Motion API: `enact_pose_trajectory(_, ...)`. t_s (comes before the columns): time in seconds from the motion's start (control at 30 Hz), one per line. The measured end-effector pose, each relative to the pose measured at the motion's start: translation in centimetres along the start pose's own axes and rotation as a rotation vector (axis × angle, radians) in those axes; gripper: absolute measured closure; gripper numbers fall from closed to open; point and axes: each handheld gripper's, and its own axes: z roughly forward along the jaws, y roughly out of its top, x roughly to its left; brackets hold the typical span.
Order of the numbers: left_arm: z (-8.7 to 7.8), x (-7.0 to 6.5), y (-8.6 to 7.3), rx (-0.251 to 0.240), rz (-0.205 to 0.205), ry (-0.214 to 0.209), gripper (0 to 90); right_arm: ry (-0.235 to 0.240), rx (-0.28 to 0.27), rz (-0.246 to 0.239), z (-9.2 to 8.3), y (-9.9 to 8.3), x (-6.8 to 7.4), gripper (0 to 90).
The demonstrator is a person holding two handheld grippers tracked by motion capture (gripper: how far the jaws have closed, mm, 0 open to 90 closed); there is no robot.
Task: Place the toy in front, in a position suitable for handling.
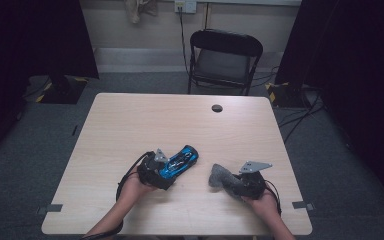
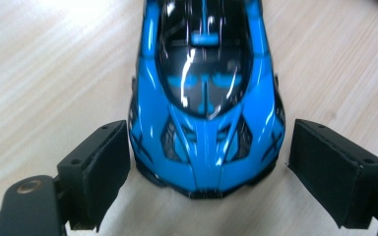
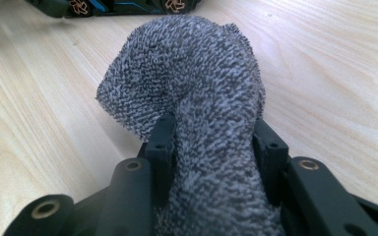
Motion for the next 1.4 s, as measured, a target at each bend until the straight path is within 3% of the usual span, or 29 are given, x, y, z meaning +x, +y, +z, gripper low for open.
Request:
enact_pose_trajectory(0.23,0.2,0.4,-0.6,-0.031,-0.009,-0.008,14.1,0.0,0.0,0.002,0.0,0.0,0.0,61.2)
enact_pose_trajectory(0.47,0.3,0.5,-1.4,-0.091,-0.014,-0.004,11.5,-0.004,0.002,0.004,0.0,0.0,0.1,61.7)
enact_pose_trajectory(0.6,0.2,0.7,-1.8,-0.139,0.019,-0.037,21.9,-0.024,0.024,-0.005,0.0,0.3,0.3,62.3)
enact_pose_trajectory(0.8,0.2,0.7,-1.9,-0.145,0.022,-0.04,22.9,-0.033,0.049,-0.002,-0.1,1.1,0.8,64.5)
enact_pose_trajectory(0.83,0.2,0.7,-1.9,-0.143,0.023,-0.04,22.9,-0.013,0.056,-0.008,0.1,1.9,1.4,64.9)
enact_pose_trajectory(0.93,0.2,0.7,-1.9,-0.148,0.022,-0.037,22.9,-0.013,0.06,-0.041,0.6,3.1,2.4,65.2)
enact_pose_trajectory(1.03,0.2,0.7,-2.0,-0.161,0.02,-0.039,23.0,0.012,0.037,-0.075,2.1,5.9,4.3,65.5)
enact_pose_trajectory(1.07,0.2,0.7,-2.1,-0.164,0.024,-0.039,23.0,0.012,0.037,-0.075,2.1,5.9,4.3,65.5)
enact_pose_trajectory(1.1,0.2,0.8,-2.2,-0.163,0.026,-0.041,22.9,0.018,0.037,-0.099,3.2,7.6,5.2,65.4)
enact_pose_trajectory(1.27,0.3,0.7,-2.0,-0.158,0.03,-0.022,21.9,0.031,0.054,-0.121,4.9,10.0,6.0,65.4)
enact_pose_trajectory(1.33,0.4,0.7,-1.8,-0.149,0.023,0.0,15.4,0.039,0.051,-0.121,5.3,10.6,6.2,65.4)
enact_pose_trajectory(1.4,0.4,0.8,-1.6,-0.159,0.016,-0.007,14.7,0.039,0.057,-0.128,5.6,11.0,6.3,65.3)
